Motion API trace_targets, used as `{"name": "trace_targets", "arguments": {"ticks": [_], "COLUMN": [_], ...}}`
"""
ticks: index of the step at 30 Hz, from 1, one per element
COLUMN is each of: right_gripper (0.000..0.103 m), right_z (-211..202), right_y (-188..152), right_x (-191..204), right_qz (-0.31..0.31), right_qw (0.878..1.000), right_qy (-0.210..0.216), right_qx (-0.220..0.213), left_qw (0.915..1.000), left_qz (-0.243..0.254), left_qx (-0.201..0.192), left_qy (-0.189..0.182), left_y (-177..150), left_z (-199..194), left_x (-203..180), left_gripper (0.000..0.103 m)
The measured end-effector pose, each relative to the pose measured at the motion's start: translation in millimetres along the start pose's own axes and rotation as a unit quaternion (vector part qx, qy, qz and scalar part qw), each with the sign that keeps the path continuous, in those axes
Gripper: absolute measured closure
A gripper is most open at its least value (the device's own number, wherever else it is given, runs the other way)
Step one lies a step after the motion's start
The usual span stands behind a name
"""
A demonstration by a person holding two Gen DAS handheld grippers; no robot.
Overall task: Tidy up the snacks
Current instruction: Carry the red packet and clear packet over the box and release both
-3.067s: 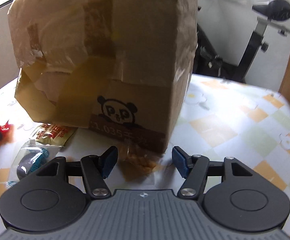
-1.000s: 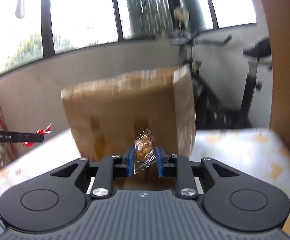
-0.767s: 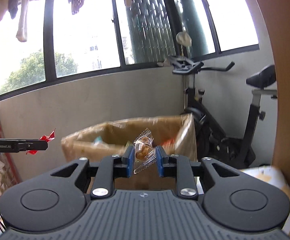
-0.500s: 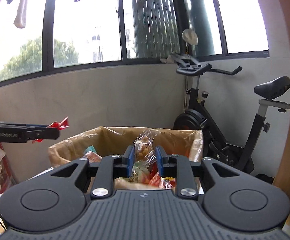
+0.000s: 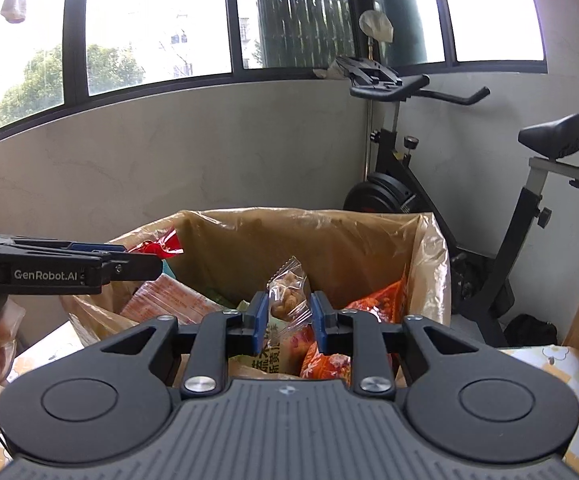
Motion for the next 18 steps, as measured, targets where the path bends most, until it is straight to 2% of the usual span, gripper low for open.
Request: {"name": "trace_targets", "arguments": {"ticks": [2, 4, 6, 9, 14, 16, 18], "right_gripper": [0.076, 0.073, 0.066, 0.06, 0.057, 0.048, 0.046], "right_z": [-2, -4, -8, -16, -39, -52, -64], "right_y": [-1, -2, -3, -5, -9, -12, -17], "right_x": [0, 0, -1, 1, 8, 11, 15], "right_qz": [0.0, 0.002, 0.006, 0.007, 0.006, 0.003, -0.005], "right_qw": [1.0, 1.0, 1.0, 1.0, 1.0, 0.999, 0.999], "right_qy": [-0.005, -0.01, -0.013, -0.013, -0.009, -0.004, -0.003], "right_qx": [-0.001, -0.001, -0.003, -0.007, -0.026, -0.038, -0.048], "left_qw": [1.0, 1.0, 0.9999, 0.9999, 0.9999, 0.9999, 0.9999], "left_qz": [0.0, -0.002, -0.008, -0.013, -0.007, -0.001, 0.001], "left_qx": [0.001, 0.003, 0.001, 0.001, -0.011, -0.011, -0.009], "left_qy": [0.002, 0.005, 0.007, 0.005, 0.003, 0.003, 0.005], "left_y": [-1, -2, -2, -3, -7, -11, -19], "left_z": [-4, -4, -7, -15, -39, -49, -59], "left_x": [3, 3, 5, 9, 15, 19, 24], "left_gripper": [0.046, 0.033, 0.028, 0.023, 0.02, 0.02, 0.02]}}
Point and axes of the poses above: each gripper's, at about its wrist camera, not at the fingertips, and z roughly the way its jaws point, x to its left, y to its top, the point moved 5 cm from there along z, roughly the way its jaws point, and after that the axes turned 1 degree about z, right-handed, at the moved point
